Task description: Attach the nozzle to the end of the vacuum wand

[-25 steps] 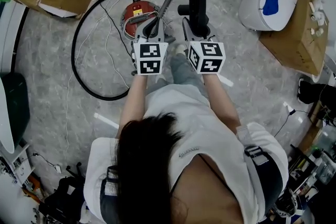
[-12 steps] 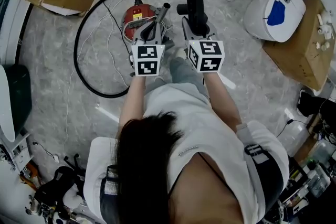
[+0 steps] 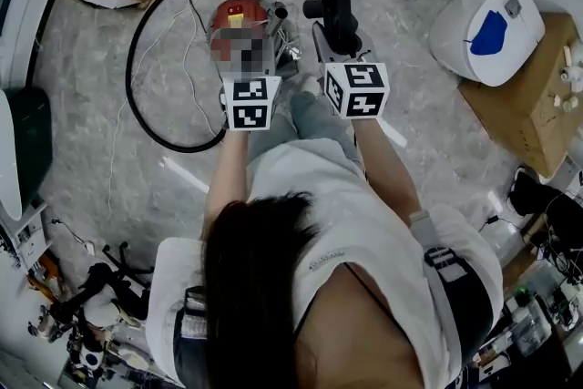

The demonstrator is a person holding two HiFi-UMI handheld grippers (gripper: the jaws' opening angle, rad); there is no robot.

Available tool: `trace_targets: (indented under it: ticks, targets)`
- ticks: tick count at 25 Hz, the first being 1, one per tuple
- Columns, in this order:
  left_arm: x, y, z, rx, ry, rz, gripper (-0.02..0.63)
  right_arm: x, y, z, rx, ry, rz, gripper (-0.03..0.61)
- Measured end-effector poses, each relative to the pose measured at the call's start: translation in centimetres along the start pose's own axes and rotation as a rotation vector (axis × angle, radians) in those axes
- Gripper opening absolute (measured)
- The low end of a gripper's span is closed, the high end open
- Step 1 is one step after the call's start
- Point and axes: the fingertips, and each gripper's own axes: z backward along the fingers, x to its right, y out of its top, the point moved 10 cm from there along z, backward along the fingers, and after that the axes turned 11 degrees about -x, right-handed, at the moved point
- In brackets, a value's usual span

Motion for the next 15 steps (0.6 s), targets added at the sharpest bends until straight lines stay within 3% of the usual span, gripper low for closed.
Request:
trace_targets:
  ticks: [15]
  targets:
    - [-1.4, -0.4, -2.0, -0.074, 0.006, -0.048, 0.009, 0.6, 0.4, -2.0, -0.06, 0.006, 0.015, 0.141]
